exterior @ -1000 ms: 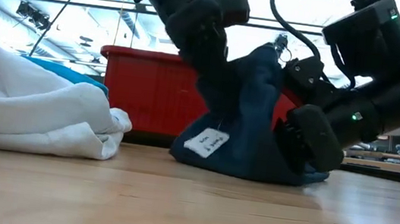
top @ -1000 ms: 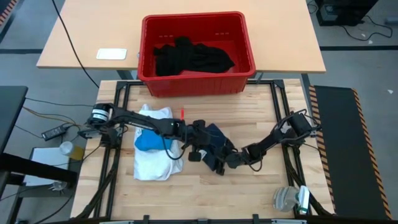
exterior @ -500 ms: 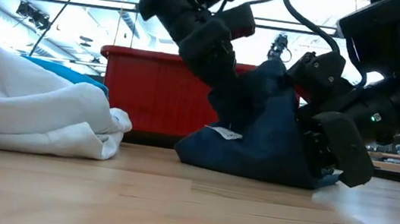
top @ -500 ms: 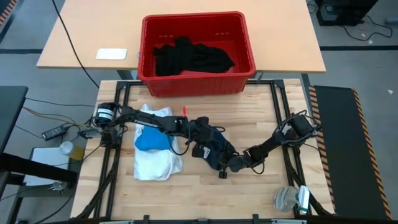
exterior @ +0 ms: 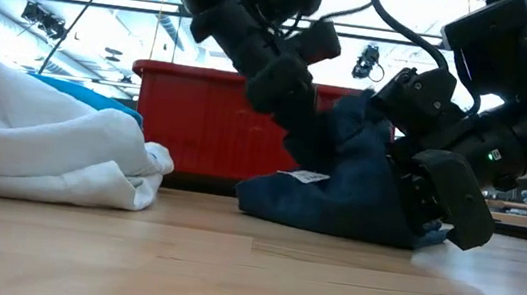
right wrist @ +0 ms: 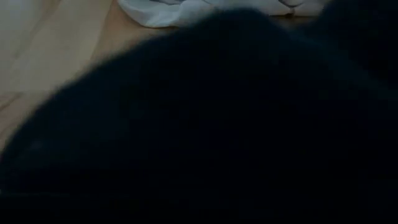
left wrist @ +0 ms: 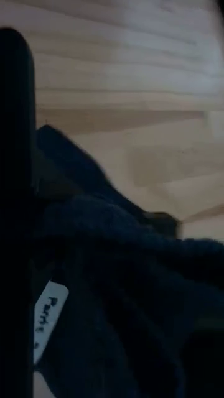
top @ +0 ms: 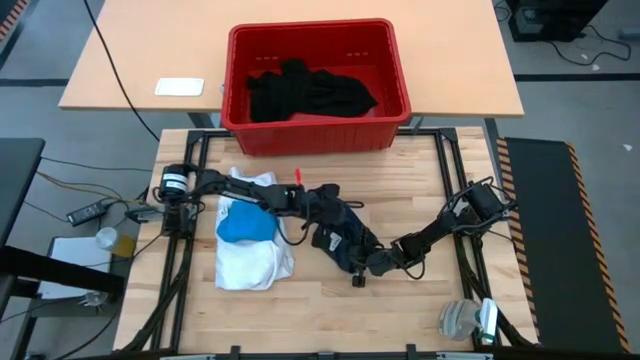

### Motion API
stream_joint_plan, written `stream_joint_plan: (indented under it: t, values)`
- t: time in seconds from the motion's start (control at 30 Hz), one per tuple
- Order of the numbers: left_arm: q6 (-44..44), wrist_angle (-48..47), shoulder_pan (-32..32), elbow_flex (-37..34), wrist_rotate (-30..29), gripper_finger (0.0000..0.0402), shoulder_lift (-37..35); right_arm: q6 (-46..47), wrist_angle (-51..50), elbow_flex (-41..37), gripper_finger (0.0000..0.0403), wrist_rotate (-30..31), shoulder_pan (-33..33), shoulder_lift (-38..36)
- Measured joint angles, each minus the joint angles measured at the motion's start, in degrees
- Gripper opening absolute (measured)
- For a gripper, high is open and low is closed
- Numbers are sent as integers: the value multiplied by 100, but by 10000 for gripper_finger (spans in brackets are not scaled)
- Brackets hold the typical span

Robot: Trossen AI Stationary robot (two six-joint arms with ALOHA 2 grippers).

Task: Fold laundry
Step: Fold the dark blue underwear

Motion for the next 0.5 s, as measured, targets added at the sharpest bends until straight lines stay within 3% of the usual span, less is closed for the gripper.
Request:
stream_joint_plan:
  t: [0.17, 0.5]
  values:
    - [-18, 3, -46, 0, -58, 68, 103, 65, -37, 0, 146, -2, 0, -2]
    - [-33, -417, -87, 4, -269, 253, -187, 118, -37, 2, 146, 7, 0, -4]
